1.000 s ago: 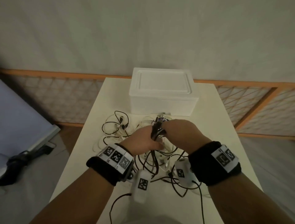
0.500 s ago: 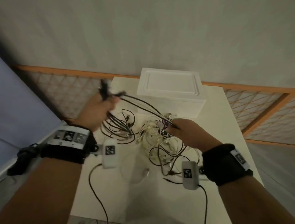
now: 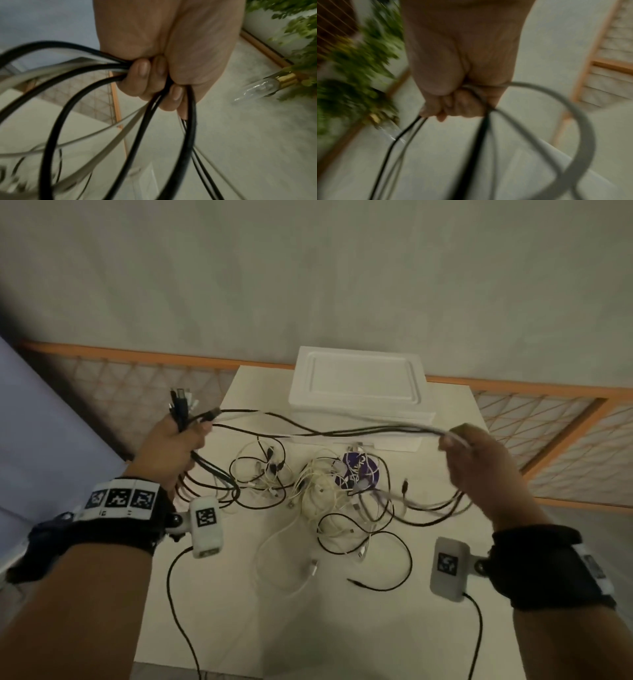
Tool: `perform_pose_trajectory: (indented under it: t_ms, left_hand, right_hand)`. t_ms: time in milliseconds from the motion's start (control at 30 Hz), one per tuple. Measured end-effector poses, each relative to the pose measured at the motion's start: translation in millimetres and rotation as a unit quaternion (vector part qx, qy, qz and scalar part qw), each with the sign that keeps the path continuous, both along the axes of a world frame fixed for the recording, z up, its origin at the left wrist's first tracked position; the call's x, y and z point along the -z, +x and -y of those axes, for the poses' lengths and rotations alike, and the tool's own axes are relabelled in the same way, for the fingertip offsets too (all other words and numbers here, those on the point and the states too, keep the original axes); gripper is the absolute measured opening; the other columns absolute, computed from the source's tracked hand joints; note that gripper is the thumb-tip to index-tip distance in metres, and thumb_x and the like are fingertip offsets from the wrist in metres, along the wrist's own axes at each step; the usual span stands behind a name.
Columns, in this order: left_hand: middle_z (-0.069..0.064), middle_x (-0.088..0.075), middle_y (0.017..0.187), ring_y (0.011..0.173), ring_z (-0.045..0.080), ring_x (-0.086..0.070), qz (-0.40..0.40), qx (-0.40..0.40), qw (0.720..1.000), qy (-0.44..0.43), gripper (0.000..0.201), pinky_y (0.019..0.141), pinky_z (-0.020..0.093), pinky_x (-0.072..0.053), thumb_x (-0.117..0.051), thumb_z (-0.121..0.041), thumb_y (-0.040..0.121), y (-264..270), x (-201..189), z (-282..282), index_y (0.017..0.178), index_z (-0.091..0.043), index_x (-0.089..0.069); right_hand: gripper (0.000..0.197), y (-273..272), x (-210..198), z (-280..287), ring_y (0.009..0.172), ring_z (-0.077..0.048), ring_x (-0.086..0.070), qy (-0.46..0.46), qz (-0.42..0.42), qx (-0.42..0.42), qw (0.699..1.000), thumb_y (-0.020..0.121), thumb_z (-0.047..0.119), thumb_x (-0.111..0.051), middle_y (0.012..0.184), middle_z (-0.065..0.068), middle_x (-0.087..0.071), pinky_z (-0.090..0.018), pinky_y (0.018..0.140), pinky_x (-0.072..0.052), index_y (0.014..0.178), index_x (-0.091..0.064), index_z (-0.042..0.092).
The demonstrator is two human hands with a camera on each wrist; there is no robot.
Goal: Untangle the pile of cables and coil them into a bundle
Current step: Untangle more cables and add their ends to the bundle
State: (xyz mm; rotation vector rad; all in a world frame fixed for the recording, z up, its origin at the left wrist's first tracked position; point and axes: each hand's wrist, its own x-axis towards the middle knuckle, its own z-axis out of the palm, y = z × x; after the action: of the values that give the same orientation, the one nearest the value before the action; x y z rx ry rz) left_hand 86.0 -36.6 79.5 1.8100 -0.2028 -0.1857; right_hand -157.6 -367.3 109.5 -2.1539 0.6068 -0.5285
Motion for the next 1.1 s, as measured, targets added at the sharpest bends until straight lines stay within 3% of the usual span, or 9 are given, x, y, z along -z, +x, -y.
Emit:
perform_pose_trajectory:
  t_ms: [100,267,533,700,767,833,933,1000,1100]
  left_hand:
    - [-0.001,-0.047,0.064,0.056,0.016,-0.037,0.003,0.032,0.999,0.043,0.008,0.049,0.029,-0.029,-0.061,-0.028,0.091,-7,11,22,0.085,-0.023,-0.060]
    - [-0.006,-0.048,0.065,0.050,0.008,-0.039,-0.042,0.132,0.987,0.081,0.013,0.047,0.026,-0.031,-0.059,-0.028,0.094,-39,35,65,0.104,-0.020,-0.060]
    - [-0.012,-0.051,0.066,0.049,-0.003,-0.045,-0.048,0.268,0.948,0.163,0.008,0.049,0.017,-0.033,-0.057,-0.024,0.094,-86,71,95,0.101,-0.020,-0.059]
    - [-0.005,-0.064,0.084,0.073,0.008,-0.056,-0.021,0.288,0.937,0.194,0.011,0.073,0.027,-0.047,-0.059,-0.028,0.093,-82,75,92,0.102,-0.023,-0.062]
    - [-0.005,-0.063,0.081,0.070,0.005,-0.055,-0.019,0.274,0.944,0.182,0.009,0.067,0.018,-0.043,-0.058,-0.024,0.094,-78,73,90,0.101,-0.024,-0.062]
    - [-0.010,-0.056,0.074,0.067,0.003,-0.052,-0.011,0.274,0.942,0.195,0.004,0.059,0.015,-0.036,-0.057,-0.023,0.094,-76,70,89,0.092,-0.026,-0.058]
    - [-0.008,-0.058,0.076,0.075,0.012,-0.056,-0.017,0.290,0.932,0.215,0.006,0.066,0.023,-0.041,-0.058,-0.029,0.093,-76,75,93,0.093,-0.023,-0.059]
    - [-0.006,-0.063,0.087,0.086,0.014,-0.060,-0.019,0.300,0.929,0.216,0.019,0.080,0.031,-0.048,-0.062,-0.040,0.089,-82,81,98,0.098,-0.024,-0.060]
    - [-0.009,-0.065,0.102,0.094,0.010,-0.062,-0.017,0.315,0.928,0.199,0.064,0.081,0.031,-0.048,-0.066,-0.071,0.069,-94,80,110,0.114,-0.026,-0.057]
  right_hand:
    - [0.015,-12,-39,12,0.062,-0.022,-0.048,-0.194,0.014,0.040,0.980,0.094,0.025,-0.054,0.068,-0.002,-0.053,-0.030,0.059,-0.034,0.086,-0.059,0.014]
    - [0.030,-37,-36,53,0.063,-0.029,-0.055,-0.337,-0.114,0.092,0.930,0.094,0.045,-0.042,0.070,-0.005,-0.058,-0.040,0.058,-0.050,0.089,-0.058,0.020]
    - [0.027,-58,54,106,0.071,-0.025,-0.056,-0.213,-0.325,0.114,0.914,0.094,0.039,-0.050,0.074,-0.004,-0.060,-0.036,0.065,-0.046,0.088,-0.062,0.016]
    - [0.023,-52,76,102,0.073,-0.028,-0.057,-0.179,-0.260,0.142,0.938,0.091,0.035,-0.056,0.074,-0.004,-0.059,-0.035,0.064,-0.044,0.089,-0.065,0.013]
    - [0.028,-46,72,97,0.077,-0.027,-0.057,-0.179,-0.285,0.132,0.932,0.090,0.039,-0.055,0.079,-0.005,-0.060,-0.038,0.070,-0.049,0.096,-0.065,0.013]
    - [0.044,-39,64,89,0.095,-0.028,-0.058,-0.189,-0.427,0.098,0.879,0.084,0.048,-0.059,0.101,-0.007,-0.062,-0.041,0.083,-0.050,0.114,-0.060,0.016]
    - [0.093,-25,49,63,0.130,-0.033,-0.034,-0.227,-0.558,0.055,0.796,0.066,0.052,-0.075,0.143,-0.011,-0.035,-0.054,0.104,-0.031,0.139,-0.029,0.018]
    - [0.113,-5,37,32,0.142,-0.033,-0.015,-0.288,-0.492,-0.009,0.822,0.065,0.051,-0.075,0.156,-0.009,-0.011,-0.059,0.111,-0.016,0.149,-0.007,0.019]
    - [0.111,30,33,-32,0.144,-0.022,-0.010,-0.236,-0.300,-0.169,0.909,0.072,0.059,-0.068,0.158,-0.004,-0.008,-0.042,0.118,-0.012,0.151,-0.003,0.017]
